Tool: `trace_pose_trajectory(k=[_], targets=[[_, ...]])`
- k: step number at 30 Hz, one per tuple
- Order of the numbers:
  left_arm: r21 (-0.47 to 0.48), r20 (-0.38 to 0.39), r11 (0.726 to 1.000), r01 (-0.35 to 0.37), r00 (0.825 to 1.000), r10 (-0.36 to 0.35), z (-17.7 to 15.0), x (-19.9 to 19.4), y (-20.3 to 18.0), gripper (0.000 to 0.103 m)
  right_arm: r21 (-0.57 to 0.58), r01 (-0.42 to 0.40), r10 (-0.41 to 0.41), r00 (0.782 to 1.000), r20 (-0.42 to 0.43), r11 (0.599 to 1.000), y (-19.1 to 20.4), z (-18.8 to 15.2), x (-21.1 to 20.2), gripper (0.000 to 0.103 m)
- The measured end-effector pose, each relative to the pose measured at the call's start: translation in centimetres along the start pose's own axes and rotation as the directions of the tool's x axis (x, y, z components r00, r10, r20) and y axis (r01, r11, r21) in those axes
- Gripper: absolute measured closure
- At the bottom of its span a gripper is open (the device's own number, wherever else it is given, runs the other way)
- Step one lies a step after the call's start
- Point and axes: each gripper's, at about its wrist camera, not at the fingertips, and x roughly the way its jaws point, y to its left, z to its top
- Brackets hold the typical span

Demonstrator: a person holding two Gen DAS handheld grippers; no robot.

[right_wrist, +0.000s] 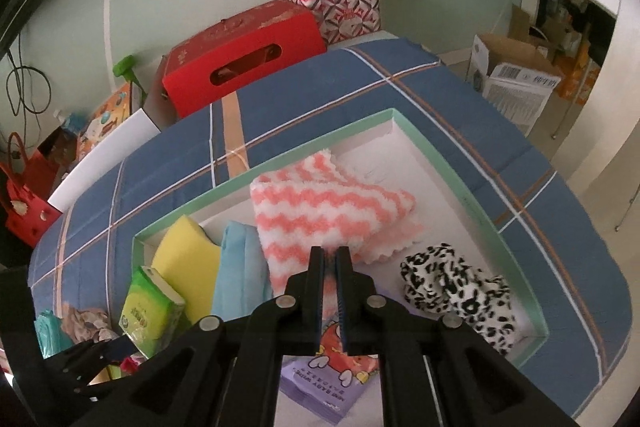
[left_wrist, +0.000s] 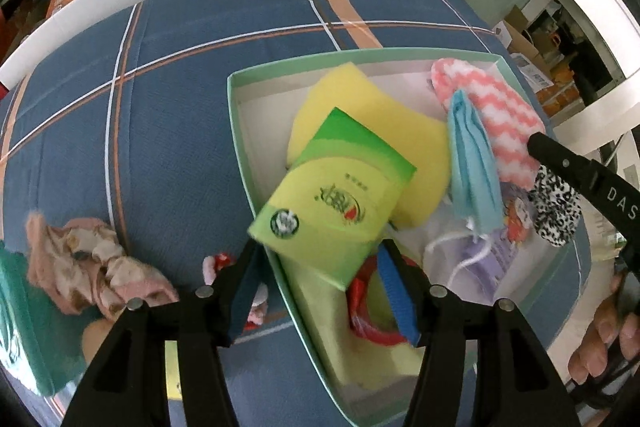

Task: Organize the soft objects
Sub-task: 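Carry the tissue packet and pink cloth into the tray and open both tools, then move both tools back toward the remaining pile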

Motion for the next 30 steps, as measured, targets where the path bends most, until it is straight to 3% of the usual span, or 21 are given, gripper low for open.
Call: trace_pose_trajectory(k=[1, 3, 5, 8, 12, 14, 18, 20, 25, 30], targets=[[0.002, 0.004, 1.000, 0.002, 1.000, -0.002, -0.2, -0.5, -0.1, 0.039, 0.000, 0.004, -0.004, 1.000, 0.003, 1.000, 0.0, 0.0, -0.2, 0.091], [0.008, 0.010, 1.000, 0.008, 1.000, -0.008, -0.3, -1.2, -0.4, 0.038, -0.003, 0.009, -0.009, 1.000, 0.014, 1.000, 0.0, 0.1, -0.8, 0.073], [0.010, 0.016, 1.000, 0.014, 1.000, -0.014, -0.4, -1.9, -0.6, 0.038, -0.012, 0.019, -0.019, 0.999, 0.027, 1.000, 0.1, 0.1, -1.4, 0.065], [0.004, 0.034, 1.000, 0.019, 0.999, -0.019, -0.7, -3.3, -0.6, 0.038, -0.027, 0.024, -0.023, 0.999, 0.034, 0.999, 0.4, 0.2, -1.9, 0.065], [-0.006, 0.052, 0.999, 0.039, 0.998, -0.039, -1.2, -4.9, -0.4, 0.031, -0.047, 0.028, -0.027, 0.999, 0.030, 0.999, 0.8, 0.0, -1.9, 0.045], [-0.012, 0.062, 0.999, 0.036, 0.997, -0.036, -1.3, -5.3, -0.2, 0.020, -0.058, 0.025, -0.024, 0.999, 0.022, 0.998, 1.1, 0.0, -1.7, 0.044], [-0.037, 0.090, 0.999, 0.019, 0.996, -0.015, -1.5, -6.2, 0.5, 0.018, -0.078, 0.026, -0.026, 1.000, 0.003, 0.997, 1.5, -0.3, -1.1, 0.033], [-0.065, 0.111, 0.998, 0.012, 0.994, -0.005, -1.5, -6.5, 1.1, 0.012, -0.082, 0.031, -0.031, 1.000, 0.000, 0.996, 1.5, -0.3, -1.0, 0.030], [-0.137, 0.155, 0.990, -0.017, 0.987, 0.039, -1.1, -7.1, 3.2, 0.012, -0.083, 0.033, -0.034, 0.999, -0.010, 0.996, 1.5, -0.4, -0.8, 0.024], [-0.196, 0.190, 0.978, -0.069, 0.976, 0.107, -1.1, -7.9, 5.1, 0.011, -0.106, 0.036, -0.037, 0.999, -0.013, 0.994, 2.0, -0.6, -0.8, 0.008]])
